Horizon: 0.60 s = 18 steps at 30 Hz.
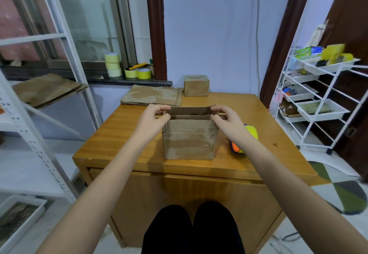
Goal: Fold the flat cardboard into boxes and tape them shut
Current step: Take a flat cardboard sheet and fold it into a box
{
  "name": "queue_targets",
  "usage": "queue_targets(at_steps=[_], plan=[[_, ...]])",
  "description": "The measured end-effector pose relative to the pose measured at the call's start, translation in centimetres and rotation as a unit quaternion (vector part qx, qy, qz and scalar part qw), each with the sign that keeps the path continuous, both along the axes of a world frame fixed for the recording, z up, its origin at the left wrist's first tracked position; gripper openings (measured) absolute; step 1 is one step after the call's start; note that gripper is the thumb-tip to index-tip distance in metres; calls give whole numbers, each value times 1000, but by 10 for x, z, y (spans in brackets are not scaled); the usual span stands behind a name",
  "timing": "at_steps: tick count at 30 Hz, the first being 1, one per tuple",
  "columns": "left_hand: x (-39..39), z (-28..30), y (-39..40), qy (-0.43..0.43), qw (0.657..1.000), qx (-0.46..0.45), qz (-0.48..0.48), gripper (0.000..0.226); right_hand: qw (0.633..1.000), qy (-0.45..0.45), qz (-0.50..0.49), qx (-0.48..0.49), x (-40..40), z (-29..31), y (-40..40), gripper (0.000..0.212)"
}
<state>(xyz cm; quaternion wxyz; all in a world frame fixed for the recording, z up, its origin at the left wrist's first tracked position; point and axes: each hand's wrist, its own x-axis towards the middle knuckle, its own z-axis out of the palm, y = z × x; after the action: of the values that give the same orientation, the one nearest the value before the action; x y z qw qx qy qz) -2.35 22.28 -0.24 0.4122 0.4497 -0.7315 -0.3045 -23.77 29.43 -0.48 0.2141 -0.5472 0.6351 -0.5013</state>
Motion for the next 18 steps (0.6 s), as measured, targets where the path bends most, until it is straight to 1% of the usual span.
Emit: queue_targets(at_steps=[2, 6, 9, 11, 14, 16, 18], plan=[[2, 1, 4, -6, 1000, 9, -20, 33, 1000, -12, 14, 4, -2, -2, 3, 31], [7, -1, 10, -18, 997, 39, -67, 53, 999, -3, 40, 18, -4, -7, 8, 47], [12, -6, 12, -37, 992, 60, -106, 69, 996, 6, 90, 27, -7, -10, 15, 65], [15, -10, 13, -52, 989, 60, -122, 76, 993, 21, 114, 28, -8, -12, 19, 73], [14, -15, 14, -55, 989, 61, -123, 79, 989, 83, 119, 27, -8, -12, 19, 78], [9, -17, 16, -60, 990, 55, -114, 76, 983, 132, 121, 26, -7, -12, 18, 79], [4, -18, 18, -69, 992, 40, -94, 70, 979, 162, 118, 25, -7, -11, 16, 77]])
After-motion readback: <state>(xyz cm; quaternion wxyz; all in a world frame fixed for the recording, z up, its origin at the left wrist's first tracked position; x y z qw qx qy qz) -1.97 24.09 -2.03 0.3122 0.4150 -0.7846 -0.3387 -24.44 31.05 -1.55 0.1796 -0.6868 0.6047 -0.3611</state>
